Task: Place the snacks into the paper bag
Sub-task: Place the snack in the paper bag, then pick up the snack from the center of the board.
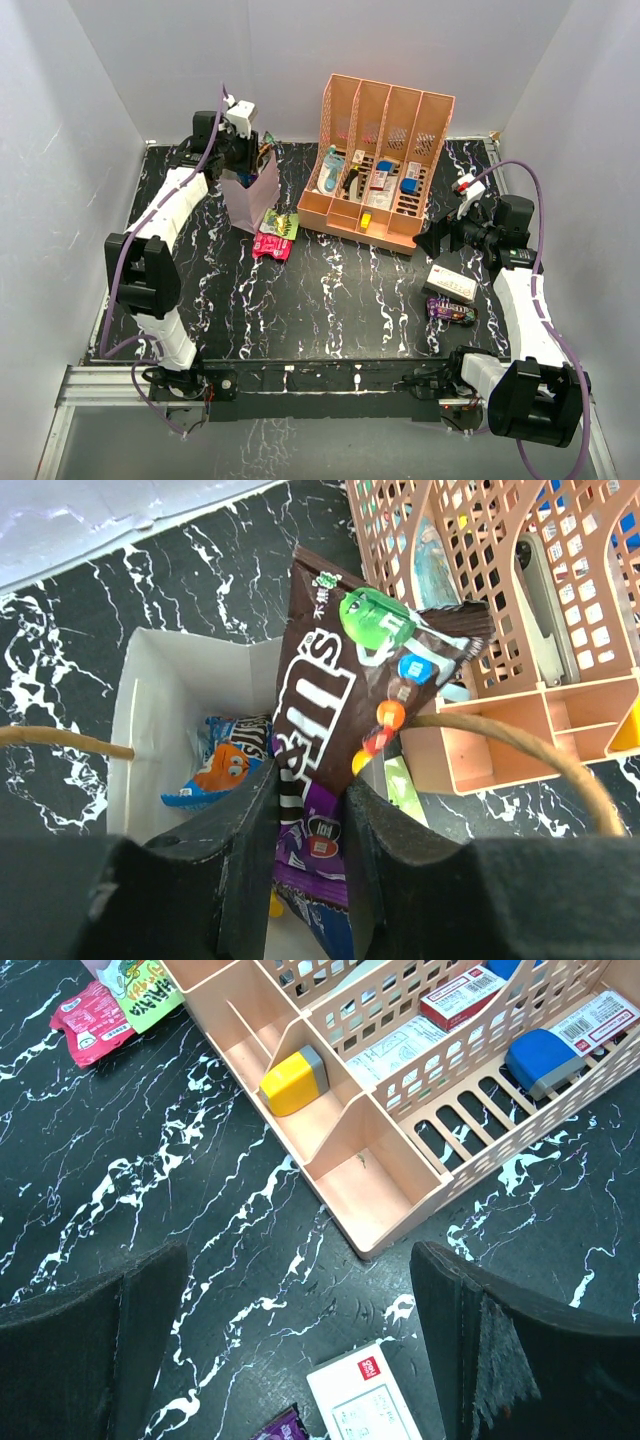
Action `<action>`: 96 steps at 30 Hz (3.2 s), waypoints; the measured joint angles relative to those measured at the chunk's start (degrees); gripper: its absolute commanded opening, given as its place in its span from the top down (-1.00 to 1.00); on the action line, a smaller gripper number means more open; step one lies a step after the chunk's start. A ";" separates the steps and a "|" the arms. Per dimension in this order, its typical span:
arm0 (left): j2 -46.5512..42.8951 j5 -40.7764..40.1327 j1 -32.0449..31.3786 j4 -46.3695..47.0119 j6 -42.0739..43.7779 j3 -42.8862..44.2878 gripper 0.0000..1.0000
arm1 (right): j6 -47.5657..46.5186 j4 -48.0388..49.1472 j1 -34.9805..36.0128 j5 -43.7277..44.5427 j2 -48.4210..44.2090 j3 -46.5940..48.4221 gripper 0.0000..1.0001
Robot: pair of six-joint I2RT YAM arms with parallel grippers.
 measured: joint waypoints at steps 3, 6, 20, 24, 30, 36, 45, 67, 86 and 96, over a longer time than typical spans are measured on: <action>0.15 0.46 0.00 -0.04 0.46 -0.76 0.18 | -0.04 0.00 0.00 0.00 0.00 -0.04 -0.97; 0.17 0.96 0.00 0.07 1.03 -0.79 0.03 | -0.11 0.00 0.00 0.00 -0.02 -0.04 -0.97; -0.17 1.31 0.00 0.83 1.79 -0.90 -0.07 | -0.13 0.00 0.00 0.00 -0.02 -0.04 -0.97; -0.28 0.96 0.00 0.76 2.51 -0.90 -0.17 | -0.13 0.00 0.00 0.00 -0.02 -0.04 -0.97; -2.03 -1.62 0.00 -1.66 3.96 -0.35 -0.34 | -0.17 0.00 0.00 0.33 -0.02 -0.04 -0.97; -7.21 -5.07 0.00 -6.56 6.34 0.85 -0.66 | -3.45 -4.59 0.00 2.80 -0.96 0.70 -0.97; -18.18 -8.44 0.00 -16.17 12.48 0.39 -0.85 | -25.29 -28.30 0.02 12.02 -1.27 8.50 -0.97; -32.13 5.60 -0.09 -21.73 19.10 -20.11 -0.88 | -56.81 -46.66 0.00 24.28 -4.83 -3.96 -0.89; -31.17 7.19 -0.87 -16.76 19.78 -22.69 -0.87 | -59.93 -36.81 0.02 27.08 -0.46 -11.43 -0.68; -30.38 7.52 -1.62 -15.91 20.02 -24.90 -0.85 | -59.82 -32.09 0.02 29.66 3.45 -13.68 -0.41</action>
